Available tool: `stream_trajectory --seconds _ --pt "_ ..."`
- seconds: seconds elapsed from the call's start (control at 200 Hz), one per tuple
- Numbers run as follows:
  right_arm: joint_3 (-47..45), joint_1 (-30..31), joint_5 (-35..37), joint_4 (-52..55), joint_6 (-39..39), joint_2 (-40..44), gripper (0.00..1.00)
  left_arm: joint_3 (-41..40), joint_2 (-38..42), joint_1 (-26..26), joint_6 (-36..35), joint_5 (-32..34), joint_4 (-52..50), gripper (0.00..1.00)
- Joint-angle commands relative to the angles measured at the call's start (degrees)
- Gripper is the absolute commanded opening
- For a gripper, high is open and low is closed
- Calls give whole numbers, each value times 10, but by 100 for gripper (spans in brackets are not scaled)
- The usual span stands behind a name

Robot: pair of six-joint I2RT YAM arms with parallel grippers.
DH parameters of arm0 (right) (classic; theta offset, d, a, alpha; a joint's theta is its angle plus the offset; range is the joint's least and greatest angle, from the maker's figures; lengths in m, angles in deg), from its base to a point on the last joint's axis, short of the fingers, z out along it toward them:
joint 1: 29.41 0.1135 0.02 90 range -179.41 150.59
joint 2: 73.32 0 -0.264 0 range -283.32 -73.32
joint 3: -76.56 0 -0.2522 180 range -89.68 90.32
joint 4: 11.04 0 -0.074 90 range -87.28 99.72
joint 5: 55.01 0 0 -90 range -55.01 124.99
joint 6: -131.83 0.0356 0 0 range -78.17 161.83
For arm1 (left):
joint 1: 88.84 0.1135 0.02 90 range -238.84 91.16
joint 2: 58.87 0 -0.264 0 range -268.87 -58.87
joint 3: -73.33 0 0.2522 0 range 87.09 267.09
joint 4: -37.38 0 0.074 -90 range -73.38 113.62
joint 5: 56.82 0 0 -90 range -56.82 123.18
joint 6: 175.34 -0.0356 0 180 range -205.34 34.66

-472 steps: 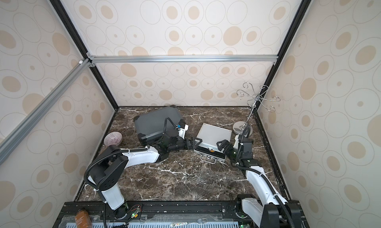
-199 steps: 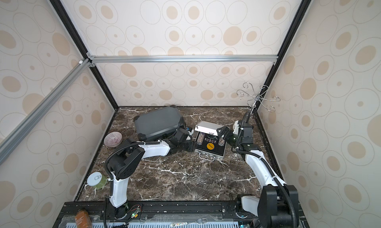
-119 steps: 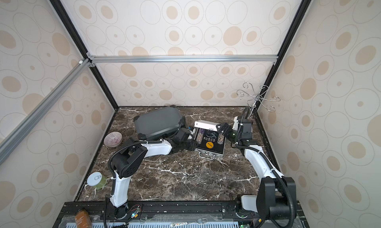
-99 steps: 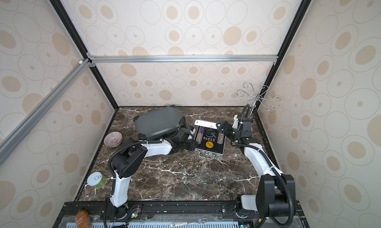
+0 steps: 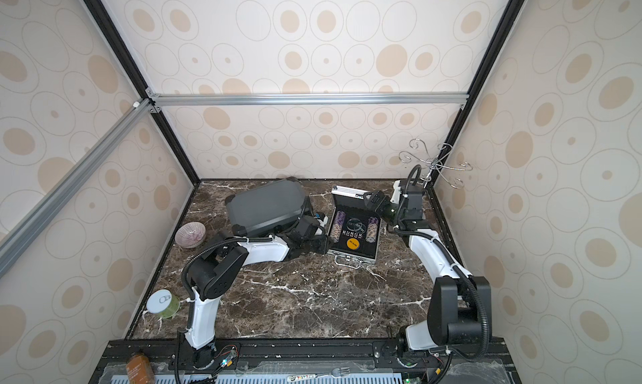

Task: Open the poker set cases
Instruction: Open the case lid on the poker set case, then adjust the poker set case at the center of the board.

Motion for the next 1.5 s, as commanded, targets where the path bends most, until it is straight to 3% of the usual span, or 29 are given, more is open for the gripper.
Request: stream_trajectory --seconds 0.0,0.435,0.925,1.496 --pt "27 9 16 -28 7 -17 98 -19 -13 1 -5 -8 -48 35" --pt "90 44 86 -63 40 -97 99 -15 -20 0 3 -20 -47 35" --pt "148 47 108 -71 84 -171 99 -5 -24 0 16 -60 -37 37" --pt "212 45 127 -26 73 -217 99 -4 -42 -4 68 -125 31 37"
